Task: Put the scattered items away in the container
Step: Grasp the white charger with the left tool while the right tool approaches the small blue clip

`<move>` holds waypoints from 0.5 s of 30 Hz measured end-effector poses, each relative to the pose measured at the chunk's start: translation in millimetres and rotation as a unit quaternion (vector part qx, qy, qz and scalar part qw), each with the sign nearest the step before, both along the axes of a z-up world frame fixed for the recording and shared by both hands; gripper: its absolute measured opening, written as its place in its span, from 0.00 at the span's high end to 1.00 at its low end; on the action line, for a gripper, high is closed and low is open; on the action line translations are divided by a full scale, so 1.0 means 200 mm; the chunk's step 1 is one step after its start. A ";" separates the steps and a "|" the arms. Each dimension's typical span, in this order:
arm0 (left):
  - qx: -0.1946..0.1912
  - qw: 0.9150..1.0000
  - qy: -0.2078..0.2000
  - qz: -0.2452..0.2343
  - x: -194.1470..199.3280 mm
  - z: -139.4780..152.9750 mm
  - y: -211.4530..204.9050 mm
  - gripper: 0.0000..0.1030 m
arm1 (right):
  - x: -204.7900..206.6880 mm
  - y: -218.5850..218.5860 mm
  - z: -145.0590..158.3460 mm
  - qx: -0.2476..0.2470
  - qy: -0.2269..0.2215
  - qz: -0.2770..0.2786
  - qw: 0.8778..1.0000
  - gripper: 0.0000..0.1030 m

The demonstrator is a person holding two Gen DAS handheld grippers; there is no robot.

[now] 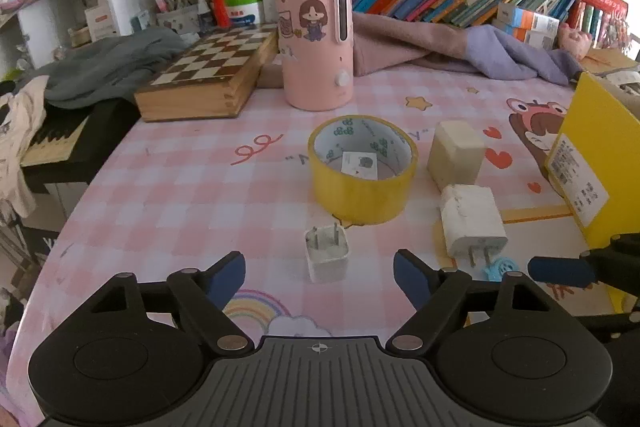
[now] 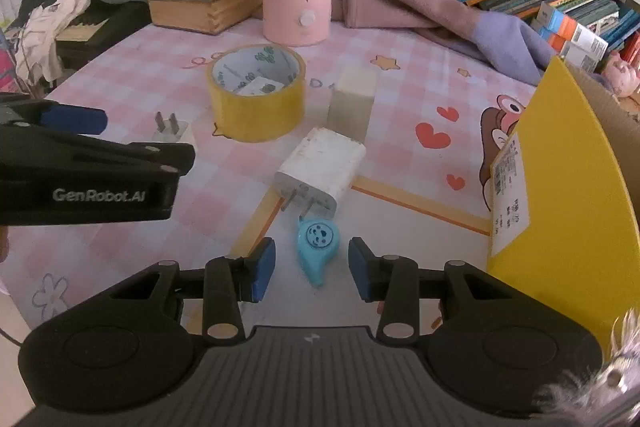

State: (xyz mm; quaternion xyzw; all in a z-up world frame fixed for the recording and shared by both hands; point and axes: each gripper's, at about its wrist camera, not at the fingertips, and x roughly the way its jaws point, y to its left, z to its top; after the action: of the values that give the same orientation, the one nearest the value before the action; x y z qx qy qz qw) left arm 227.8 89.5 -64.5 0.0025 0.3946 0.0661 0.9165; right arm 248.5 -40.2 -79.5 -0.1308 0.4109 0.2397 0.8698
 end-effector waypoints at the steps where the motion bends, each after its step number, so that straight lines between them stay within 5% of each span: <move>1: 0.001 1.000 0.002 0.000 0.02 -0.01 0.00 0.22 | 0.01 0.00 -0.01 0.000 0.003 -0.001 1.000 0.63; 7: -0.011 1.000 0.015 0.007 0.09 -0.06 0.02 0.38 | 0.03 0.00 -0.02 0.003 0.011 0.000 1.000 0.63; 12: -0.030 0.999 0.029 0.010 0.12 -0.10 0.04 0.70 | 0.04 0.00 -0.02 0.006 0.012 0.000 1.000 0.63; 15: -0.042 0.999 0.028 -0.002 0.12 -0.10 0.06 0.74 | 0.05 0.01 -0.02 0.007 0.012 0.000 1.000 0.64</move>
State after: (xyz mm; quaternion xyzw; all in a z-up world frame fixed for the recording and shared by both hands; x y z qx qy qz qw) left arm 251.3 101.2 -85.0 -0.0333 0.4229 0.0473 0.9043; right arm 257.7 -39.0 -84.0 -0.1217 0.4198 0.2438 0.8658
